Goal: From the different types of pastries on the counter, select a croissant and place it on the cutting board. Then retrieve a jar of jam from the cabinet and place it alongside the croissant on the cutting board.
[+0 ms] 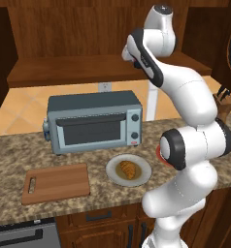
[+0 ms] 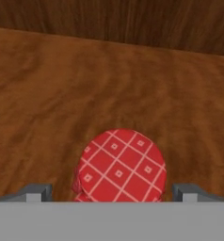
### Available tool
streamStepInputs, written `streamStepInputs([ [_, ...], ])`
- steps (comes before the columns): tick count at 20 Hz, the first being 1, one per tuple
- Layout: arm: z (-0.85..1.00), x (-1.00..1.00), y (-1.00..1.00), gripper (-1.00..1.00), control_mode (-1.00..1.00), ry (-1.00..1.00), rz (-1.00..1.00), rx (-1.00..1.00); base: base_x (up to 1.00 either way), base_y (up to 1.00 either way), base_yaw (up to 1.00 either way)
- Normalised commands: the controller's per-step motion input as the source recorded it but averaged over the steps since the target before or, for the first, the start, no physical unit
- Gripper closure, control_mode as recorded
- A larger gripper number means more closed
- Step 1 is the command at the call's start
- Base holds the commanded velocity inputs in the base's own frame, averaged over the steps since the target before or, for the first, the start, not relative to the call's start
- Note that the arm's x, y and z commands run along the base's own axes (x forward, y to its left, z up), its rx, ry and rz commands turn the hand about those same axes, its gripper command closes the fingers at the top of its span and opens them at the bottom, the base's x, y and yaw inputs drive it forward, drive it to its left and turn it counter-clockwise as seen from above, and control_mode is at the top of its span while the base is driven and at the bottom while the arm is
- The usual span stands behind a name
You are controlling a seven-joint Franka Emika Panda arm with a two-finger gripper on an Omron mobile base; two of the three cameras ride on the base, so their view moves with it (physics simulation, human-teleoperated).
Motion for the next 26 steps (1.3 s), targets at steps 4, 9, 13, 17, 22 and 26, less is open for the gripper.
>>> streamStepInputs([
  [4,-0.09,0.00,0.01,1.00,-1.00,0.03,0.00,-0.01,0.00,0.00,0.00],
  [9,-0.09,0.07,0.00,1.00,-1.00,0.04,0.00,0.00,0.00,0.00,0.00],
  [13,-0.25,-0.87,-0.01,1.00,-1.00,0.00,-0.09,0.04,0.00,0.00,0.00],
  [17,-0.32,-1.00,0.00,1.00,-1.00,-0.05,-0.15,0.06,0.00,0.00,0.00],
  [22,-0.45,-1.00,0.06,1.00,-1.00,-0.15,-0.19,0.05,0.00,0.00,0.00],
  [26,-0.60,-1.00,0.11,1.00,-1.00,-0.15,-0.18,0.04,0.00,0.00,0.00],
])
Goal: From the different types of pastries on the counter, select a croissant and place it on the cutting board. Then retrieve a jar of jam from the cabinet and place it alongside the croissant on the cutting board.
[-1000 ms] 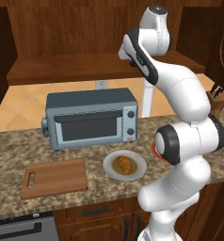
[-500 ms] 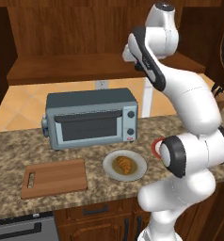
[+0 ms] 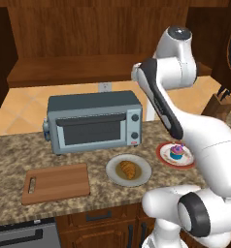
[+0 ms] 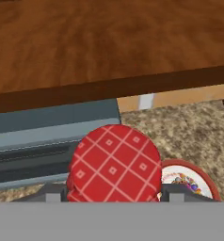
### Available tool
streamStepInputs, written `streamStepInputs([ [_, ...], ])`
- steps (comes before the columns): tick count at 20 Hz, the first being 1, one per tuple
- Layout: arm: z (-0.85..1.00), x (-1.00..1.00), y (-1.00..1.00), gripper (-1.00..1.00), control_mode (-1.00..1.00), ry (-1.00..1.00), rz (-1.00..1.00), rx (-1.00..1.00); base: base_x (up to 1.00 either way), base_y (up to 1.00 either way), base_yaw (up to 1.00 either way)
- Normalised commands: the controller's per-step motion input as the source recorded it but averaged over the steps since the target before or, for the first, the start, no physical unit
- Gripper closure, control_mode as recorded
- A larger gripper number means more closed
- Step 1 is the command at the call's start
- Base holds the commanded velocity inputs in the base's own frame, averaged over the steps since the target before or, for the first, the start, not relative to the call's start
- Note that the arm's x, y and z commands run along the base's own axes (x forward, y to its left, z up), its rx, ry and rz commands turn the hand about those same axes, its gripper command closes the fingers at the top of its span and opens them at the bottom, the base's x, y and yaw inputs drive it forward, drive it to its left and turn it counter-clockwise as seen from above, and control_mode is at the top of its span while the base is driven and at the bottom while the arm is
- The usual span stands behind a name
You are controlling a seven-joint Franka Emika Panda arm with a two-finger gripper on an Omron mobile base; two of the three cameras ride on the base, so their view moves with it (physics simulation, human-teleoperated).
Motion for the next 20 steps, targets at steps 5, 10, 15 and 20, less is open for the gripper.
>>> streamStepInputs([
  [5,-0.17,-0.58,0.22,1.00,-1.00,0.17,-0.04,0.00,0.00,0.00,0.00],
  [10,0.00,-0.56,0.88,1.00,-1.00,0.36,0.00,0.00,0.00,0.00,0.00],
  [15,-0.03,-0.90,1.00,1.00,-1.00,0.32,-0.04,0.02,0.00,0.00,0.00],
  [20,-0.35,-0.96,0.66,1.00,-1.00,0.10,-0.03,0.17,0.00,0.00,0.00],
])
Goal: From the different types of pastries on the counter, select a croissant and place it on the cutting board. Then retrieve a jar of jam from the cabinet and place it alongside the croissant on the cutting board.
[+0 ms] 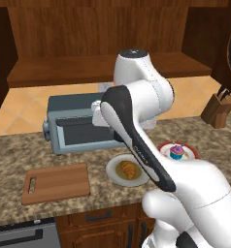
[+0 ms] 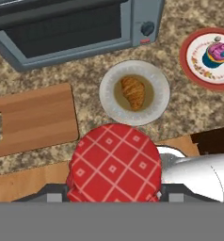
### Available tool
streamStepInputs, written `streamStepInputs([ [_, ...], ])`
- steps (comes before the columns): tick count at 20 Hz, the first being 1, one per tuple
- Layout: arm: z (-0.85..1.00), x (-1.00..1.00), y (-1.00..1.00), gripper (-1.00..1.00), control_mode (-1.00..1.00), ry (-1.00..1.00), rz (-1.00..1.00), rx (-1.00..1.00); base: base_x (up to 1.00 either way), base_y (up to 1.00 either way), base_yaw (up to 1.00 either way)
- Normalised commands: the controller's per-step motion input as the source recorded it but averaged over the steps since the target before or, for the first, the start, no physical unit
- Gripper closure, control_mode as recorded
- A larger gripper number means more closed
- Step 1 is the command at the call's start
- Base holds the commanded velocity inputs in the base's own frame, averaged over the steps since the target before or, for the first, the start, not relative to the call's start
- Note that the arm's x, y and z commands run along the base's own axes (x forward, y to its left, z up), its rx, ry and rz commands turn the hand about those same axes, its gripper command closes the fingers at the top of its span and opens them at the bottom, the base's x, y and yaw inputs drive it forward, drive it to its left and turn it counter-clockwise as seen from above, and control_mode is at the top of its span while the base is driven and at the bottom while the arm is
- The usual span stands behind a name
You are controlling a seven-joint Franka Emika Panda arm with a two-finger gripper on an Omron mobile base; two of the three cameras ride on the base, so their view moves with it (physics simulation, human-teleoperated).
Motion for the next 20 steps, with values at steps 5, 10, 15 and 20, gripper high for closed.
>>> streamStepInputs([
  [5,-0.36,0.30,0.08,1.00,-1.00,0.11,0.00,0.07,0.00,0.00,0.00],
  [10,-0.14,-0.14,0.29,1.00,-1.00,0.02,0.00,0.07,0.00,0.00,0.00],
  [15,-0.57,-1.00,0.79,1.00,-1.00,0.05,0.00,0.05,0.00,0.00,0.00],
  [20,-0.24,0.01,0.19,1.00,-1.00,0.05,0.00,0.02,0.00,0.00,0.00],
])
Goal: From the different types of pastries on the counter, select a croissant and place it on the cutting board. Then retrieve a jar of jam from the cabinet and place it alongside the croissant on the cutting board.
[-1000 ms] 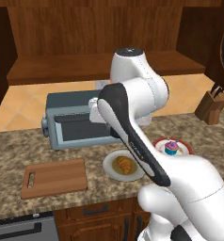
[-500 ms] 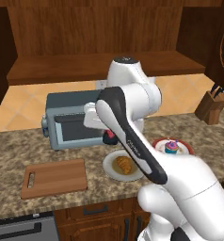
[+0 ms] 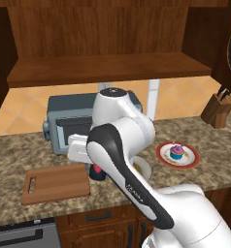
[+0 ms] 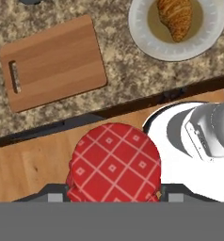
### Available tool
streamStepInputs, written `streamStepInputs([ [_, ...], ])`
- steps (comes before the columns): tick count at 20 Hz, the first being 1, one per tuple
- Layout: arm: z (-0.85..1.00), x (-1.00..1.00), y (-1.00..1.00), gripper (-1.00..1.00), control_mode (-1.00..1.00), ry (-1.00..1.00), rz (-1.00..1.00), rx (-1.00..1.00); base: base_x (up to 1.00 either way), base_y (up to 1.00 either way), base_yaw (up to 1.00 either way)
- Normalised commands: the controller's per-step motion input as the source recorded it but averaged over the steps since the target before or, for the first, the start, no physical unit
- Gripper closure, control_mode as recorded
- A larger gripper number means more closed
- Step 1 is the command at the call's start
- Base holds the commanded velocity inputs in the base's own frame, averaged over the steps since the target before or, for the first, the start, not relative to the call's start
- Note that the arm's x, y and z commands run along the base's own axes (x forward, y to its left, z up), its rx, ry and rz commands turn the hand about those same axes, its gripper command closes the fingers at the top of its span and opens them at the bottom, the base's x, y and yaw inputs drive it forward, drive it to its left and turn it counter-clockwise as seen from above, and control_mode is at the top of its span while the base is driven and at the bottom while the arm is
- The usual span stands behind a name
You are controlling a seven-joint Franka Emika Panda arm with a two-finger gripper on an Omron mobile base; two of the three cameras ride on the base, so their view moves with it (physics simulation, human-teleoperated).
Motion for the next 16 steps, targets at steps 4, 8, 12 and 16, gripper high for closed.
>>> streamStepInputs([
  [4,0.01,0.40,0.18,1.00,-1.00,-0.10,0.00,0.02,0.00,0.00,0.00],
  [8,-0.26,0.05,0.48,1.00,-1.00,0.00,0.00,-0.01,0.00,0.00,0.00],
  [12,-0.01,1.00,0.26,1.00,-1.00,-0.11,0.00,0.00,0.00,0.00,0.00],
  [16,-0.22,0.09,0.41,1.00,-1.00,0.02,0.01,0.00,0.00,0.00,0.00],
])
